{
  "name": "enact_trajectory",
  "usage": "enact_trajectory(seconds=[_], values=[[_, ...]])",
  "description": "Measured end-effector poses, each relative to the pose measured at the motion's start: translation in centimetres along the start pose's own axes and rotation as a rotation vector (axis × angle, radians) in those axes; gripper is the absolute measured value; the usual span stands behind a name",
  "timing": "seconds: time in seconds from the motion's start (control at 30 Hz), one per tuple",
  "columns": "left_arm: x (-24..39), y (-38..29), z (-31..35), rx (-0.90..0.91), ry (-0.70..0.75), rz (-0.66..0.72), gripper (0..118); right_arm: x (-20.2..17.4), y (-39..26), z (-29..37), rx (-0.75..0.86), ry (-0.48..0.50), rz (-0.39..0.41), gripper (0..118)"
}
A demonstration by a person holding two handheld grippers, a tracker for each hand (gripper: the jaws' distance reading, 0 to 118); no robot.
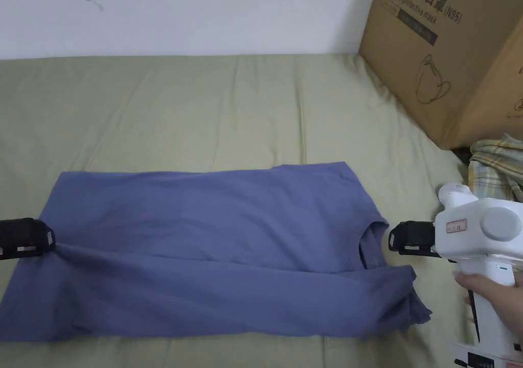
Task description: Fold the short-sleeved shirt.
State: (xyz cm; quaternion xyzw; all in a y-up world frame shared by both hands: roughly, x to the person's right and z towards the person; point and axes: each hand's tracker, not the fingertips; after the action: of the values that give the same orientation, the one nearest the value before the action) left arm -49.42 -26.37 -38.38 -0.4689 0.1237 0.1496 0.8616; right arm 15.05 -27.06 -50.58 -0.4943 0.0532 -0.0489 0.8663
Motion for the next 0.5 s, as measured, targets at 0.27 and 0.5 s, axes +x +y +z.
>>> enact_trajectory(seconds=[0.27, 0.5], values=[[0.5, -4.4, 6.6, 0.045, -0.059, -0.112, 106, -2.6, -3.9, 6.8, 0.095, 0.070, 0.142, 106], [-0.2, -9.3, 9.1, -0.032, -0.072, -0.078, 1, -3.9, -7.1, 9.6, 0.169, 0.172, 0.097, 1]])
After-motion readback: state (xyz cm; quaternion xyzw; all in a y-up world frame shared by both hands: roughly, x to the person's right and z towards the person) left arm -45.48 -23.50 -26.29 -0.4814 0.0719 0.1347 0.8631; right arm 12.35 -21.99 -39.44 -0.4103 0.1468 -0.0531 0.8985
